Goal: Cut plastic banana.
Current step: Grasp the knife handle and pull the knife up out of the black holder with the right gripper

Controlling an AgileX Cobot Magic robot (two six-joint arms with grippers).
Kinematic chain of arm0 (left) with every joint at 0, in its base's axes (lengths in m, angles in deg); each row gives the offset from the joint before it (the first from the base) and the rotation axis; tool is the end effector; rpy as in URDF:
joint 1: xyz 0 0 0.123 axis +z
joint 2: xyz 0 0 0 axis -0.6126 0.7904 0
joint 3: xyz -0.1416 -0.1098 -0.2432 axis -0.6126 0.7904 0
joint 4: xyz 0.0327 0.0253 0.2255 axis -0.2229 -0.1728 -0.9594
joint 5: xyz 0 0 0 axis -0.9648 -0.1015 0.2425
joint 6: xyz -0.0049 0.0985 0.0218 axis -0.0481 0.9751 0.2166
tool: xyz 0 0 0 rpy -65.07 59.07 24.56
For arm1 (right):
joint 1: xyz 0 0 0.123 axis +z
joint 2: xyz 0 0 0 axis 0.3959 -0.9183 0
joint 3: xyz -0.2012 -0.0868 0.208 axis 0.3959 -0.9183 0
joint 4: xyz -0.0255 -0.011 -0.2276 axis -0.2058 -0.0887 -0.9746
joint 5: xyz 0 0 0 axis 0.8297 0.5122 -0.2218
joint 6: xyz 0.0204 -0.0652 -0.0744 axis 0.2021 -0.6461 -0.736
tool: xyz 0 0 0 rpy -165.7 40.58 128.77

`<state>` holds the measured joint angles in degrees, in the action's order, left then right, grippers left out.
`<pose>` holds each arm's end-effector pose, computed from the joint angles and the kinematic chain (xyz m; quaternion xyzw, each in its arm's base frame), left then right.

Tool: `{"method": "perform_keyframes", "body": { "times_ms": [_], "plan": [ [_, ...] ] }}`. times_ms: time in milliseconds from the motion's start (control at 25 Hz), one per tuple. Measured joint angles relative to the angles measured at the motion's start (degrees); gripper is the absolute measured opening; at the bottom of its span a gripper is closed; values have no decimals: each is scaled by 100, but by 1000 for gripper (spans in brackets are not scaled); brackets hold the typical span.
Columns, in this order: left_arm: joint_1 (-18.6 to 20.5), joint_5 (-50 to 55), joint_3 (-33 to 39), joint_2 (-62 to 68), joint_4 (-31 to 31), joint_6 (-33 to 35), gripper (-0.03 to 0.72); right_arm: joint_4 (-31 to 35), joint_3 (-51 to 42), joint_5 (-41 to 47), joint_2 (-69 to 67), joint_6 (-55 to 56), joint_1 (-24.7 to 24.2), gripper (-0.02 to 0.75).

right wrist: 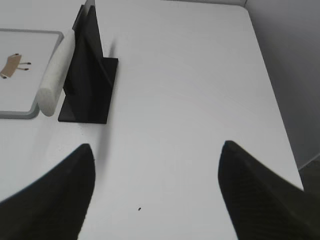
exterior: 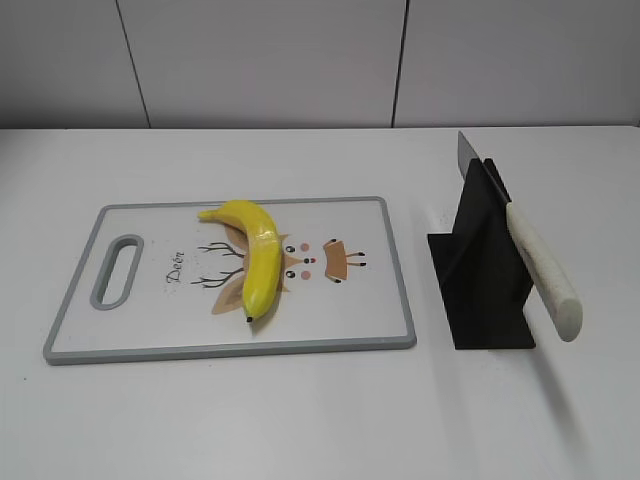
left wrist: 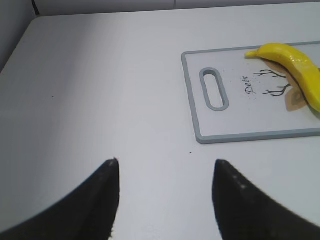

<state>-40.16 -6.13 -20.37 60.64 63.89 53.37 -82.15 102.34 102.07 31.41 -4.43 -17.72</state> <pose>-0.0347 -0.0058 0.2563 0.0984 0.8556 -0.0044 0.5081 -0.0228 -0.0027 0.2755 -0.0524 0.8574 0.0161 0.5118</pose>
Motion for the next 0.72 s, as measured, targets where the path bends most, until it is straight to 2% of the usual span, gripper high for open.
{"method": "perform_keyframes", "body": {
  "times_ms": [360, 480, 560, 720],
  "plan": [
    [0, 0, 0, 0, 0, 0, 552, 31, 211, -15, -1925, 5, 0, 589],
    [0, 0, 0, 0, 0, 0, 552, 263, 336, -142, -2488, 5, 32, 589],
    [0, 0, 0, 0, 0, 0, 552, 467, 452, -337, -2821, 5, 223, 589],
    [0, 0, 0, 0, 0, 0, 552, 539, 720, -472, -3557, 229, 968, 589]
  ]
}}
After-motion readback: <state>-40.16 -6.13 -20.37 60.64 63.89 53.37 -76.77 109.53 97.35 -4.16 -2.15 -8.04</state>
